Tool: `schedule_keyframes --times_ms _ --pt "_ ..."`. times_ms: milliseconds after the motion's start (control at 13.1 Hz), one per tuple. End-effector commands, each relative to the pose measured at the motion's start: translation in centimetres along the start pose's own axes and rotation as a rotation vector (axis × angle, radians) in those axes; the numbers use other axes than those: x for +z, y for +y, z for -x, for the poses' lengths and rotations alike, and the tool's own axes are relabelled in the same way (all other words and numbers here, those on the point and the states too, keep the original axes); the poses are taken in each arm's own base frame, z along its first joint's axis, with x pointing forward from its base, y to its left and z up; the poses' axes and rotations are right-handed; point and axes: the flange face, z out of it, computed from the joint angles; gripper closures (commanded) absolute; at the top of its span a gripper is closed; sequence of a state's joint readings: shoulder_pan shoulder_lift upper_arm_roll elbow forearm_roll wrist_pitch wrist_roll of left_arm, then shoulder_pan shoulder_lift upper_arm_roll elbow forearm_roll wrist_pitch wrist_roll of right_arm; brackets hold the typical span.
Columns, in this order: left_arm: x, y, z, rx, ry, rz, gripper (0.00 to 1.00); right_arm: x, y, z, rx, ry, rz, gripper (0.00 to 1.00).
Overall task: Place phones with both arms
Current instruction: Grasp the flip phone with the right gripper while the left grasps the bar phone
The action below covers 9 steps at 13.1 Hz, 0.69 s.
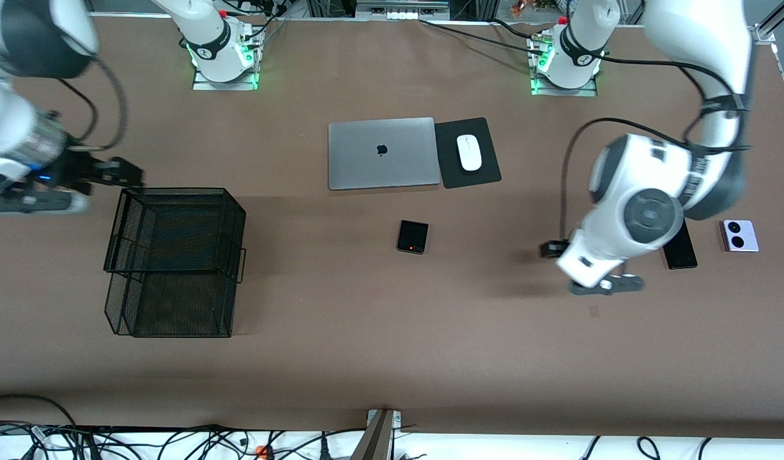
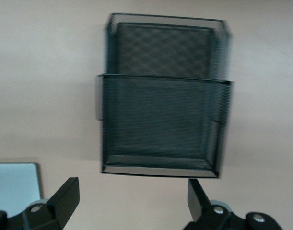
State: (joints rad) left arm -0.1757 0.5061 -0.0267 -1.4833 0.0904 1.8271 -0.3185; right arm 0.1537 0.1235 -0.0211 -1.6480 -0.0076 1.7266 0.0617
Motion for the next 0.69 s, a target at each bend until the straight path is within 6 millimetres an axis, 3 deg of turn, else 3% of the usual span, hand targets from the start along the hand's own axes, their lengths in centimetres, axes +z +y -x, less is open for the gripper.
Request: schedule_keyframes --times_ms 0,228,533,609 --pt "-0.3 -2.2 -0.5 0.058 -0.010 -0.018 0.00 2.3 -6.0 -0.6 0.022 -0.017 -0.025 0.00" --pt "-0.4 -5.0 -1.2 0.127 -0.007 -0.008 0.00 3.8 -16.6 -1.0 0.105 0.036 -0.031 0.00" --pt "-1.3 -6.1 -1.1 0.193 0.002 -0.007 0.00 6.3 -30.7 -1.4 0.236 0.075 -0.043 0.00" --pt "-1.3 -7.2 -1.3 0.180 0.000 -0.004 0.00 7.2 -33.9 -1.5 0.262 0.091 -0.053 0.00"
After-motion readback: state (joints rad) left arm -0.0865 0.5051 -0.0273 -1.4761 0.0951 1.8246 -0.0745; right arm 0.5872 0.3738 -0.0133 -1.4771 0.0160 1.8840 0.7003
